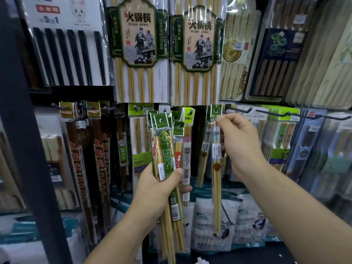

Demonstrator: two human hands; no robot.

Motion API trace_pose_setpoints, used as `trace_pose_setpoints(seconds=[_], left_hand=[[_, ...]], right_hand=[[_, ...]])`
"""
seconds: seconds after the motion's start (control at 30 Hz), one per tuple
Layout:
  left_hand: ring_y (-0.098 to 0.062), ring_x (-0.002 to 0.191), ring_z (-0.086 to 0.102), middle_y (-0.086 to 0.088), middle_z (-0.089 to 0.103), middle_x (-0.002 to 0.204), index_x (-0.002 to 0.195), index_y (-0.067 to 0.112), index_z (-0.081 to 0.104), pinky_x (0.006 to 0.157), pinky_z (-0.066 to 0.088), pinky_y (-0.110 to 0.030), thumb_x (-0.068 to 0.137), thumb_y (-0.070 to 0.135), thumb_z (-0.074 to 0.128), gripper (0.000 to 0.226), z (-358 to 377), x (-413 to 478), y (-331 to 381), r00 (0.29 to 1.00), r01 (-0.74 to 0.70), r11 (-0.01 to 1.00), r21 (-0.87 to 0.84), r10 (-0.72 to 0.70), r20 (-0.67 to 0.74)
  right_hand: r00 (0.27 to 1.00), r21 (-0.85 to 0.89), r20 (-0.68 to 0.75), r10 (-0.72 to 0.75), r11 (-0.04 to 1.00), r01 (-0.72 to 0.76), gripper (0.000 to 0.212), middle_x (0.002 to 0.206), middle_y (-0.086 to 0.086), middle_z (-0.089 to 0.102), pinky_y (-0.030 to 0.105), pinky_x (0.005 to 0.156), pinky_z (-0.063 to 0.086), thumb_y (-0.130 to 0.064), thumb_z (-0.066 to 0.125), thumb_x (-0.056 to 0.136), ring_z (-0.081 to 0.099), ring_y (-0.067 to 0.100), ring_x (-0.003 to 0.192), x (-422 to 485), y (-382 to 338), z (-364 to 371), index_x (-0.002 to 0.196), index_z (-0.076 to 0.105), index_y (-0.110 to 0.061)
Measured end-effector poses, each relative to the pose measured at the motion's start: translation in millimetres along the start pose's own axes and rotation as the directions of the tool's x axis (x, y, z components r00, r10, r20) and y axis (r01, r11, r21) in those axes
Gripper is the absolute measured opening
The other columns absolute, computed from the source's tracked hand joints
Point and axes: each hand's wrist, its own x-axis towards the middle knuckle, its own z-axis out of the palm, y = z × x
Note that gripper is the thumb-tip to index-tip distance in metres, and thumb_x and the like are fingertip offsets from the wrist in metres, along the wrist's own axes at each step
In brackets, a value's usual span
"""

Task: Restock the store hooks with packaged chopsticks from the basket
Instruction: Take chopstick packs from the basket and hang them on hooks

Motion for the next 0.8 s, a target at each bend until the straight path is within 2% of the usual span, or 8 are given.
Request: trace_pose_setpoints(seconds=[0.07, 0.17, 0.33, 0.43, 0.53, 0.63, 0.7, 0.8], left_hand=[[-0.043, 0.081, 0.074, -0.002, 0.073, 0.074, 0.103, 0.013, 0.064, 0.069, 0.064, -0.035, 0.095, 0.009, 0.070, 0.011, 0, 0, -2, 1.000, -0.001, 1.000, 0.013, 0.001, 0.006], [-0.039, 0.077, 0.076, -0.003, 0.074, 0.077, 0.099, 0.016, 0.068, 0.069, 0.064, -0.037, 0.094, 0.010, 0.071, 0.008, 1, 0, -4, 1.000, -0.010, 0.999, 0.040, 0.010, 0.011], [-0.038, 0.076, 0.075, -0.007, 0.073, 0.078, 0.096, 0.014, 0.068, 0.073, 0.065, -0.043, 0.094, 0.009, 0.071, 0.007, 1, 1, -5, 1.000, -0.027, 0.999, 0.045, 0.027, 0.004], [-0.043, 0.081, 0.073, -0.013, 0.072, 0.079, 0.098, 0.013, 0.068, 0.070, 0.064, -0.039, 0.094, 0.008, 0.071, 0.007, 3, 0, -4, 1.000, -0.030, 0.999, 0.036, 0.030, -0.006], [-0.046, 0.085, 0.072, -0.020, 0.073, 0.087, 0.101, 0.010, 0.069, 0.067, 0.064, -0.036, 0.093, 0.007, 0.072, 0.010, 4, -1, -3, 1.000, -0.020, 1.000, 0.014, 0.020, -0.006], [-0.042, 0.085, 0.074, -0.021, 0.075, 0.091, 0.103, 0.013, 0.070, 0.067, 0.063, -0.037, 0.092, 0.008, 0.073, 0.012, 5, -2, -3, 1.000, -0.012, 1.000, 0.010, 0.012, 0.006], [-0.038, 0.085, 0.076, -0.018, 0.076, 0.093, 0.106, 0.015, 0.071, 0.069, 0.064, -0.038, 0.092, 0.008, 0.073, 0.015, 6, -2, -3, 1.000, -0.017, 1.000, 0.017, 0.017, 0.013], [-0.034, 0.082, 0.076, -0.016, 0.076, 0.090, 0.102, 0.020, 0.074, 0.070, 0.064, -0.040, 0.092, 0.008, 0.074, 0.015, 7, -2, -4, 0.999, -0.032, 0.999, 0.018, 0.031, 0.040]], right_hand=[[1.000, -0.046, -0.018, 0.004, 0.999, -0.005, 0.025, 0.059, -0.018, 0.056, 0.031, 0.069, 0.044, -0.032, 0.062, 0.099, 0.052, 0.003, 0.060, 2, 3, 1, 0.074, 0.068, -0.029], [0.999, -0.086, -0.035, -0.009, 0.996, 0.006, 0.024, 0.056, -0.019, 0.054, 0.029, 0.067, 0.044, -0.034, 0.061, 0.099, 0.049, -0.004, 0.053, 5, 6, 2, 0.079, 0.068, -0.025], [0.999, -0.126, -0.042, -0.009, 0.992, 0.003, 0.025, 0.055, -0.014, 0.049, 0.032, 0.064, 0.047, -0.034, 0.061, 0.099, 0.048, 0.006, 0.058, 10, 11, 3, 0.082, 0.069, -0.018], [0.999, -0.142, -0.041, -0.019, 0.990, 0.013, 0.028, 0.059, -0.007, 0.050, 0.037, 0.066, 0.048, -0.035, 0.061, 0.099, 0.049, 0.014, 0.064, 10, 15, 4, 0.085, 0.070, -0.014], [0.997, -0.168, -0.073, -0.041, 0.985, 0.029, 0.030, 0.068, -0.001, 0.053, 0.035, 0.069, 0.050, -0.038, 0.062, 0.098, 0.050, 0.014, 0.066, 6, 16, 4, 0.086, 0.067, -0.011], [0.991, -0.180, -0.114, -0.065, 0.983, 0.043, 0.029, 0.070, -0.002, 0.053, 0.031, 0.068, 0.050, -0.038, 0.064, 0.097, 0.051, 0.010, 0.064, -5, 15, 3, 0.083, 0.060, -0.013], [0.997, -0.159, -0.036, -0.066, 0.986, 0.059, 0.025, 0.068, -0.006, 0.058, 0.025, 0.064, 0.048, -0.038, 0.065, 0.096, 0.054, 0.005, 0.062, -17, 12, 5, 0.083, 0.065, -0.017], [0.983, -0.127, 0.167, -0.072, 0.988, 0.093, 0.013, 0.079, -0.010, 0.071, 0.018, 0.063, 0.049, -0.036, 0.067, 0.094, 0.063, 0.000, 0.071, -35, 9, 12, 0.084, 0.072, -0.029]])
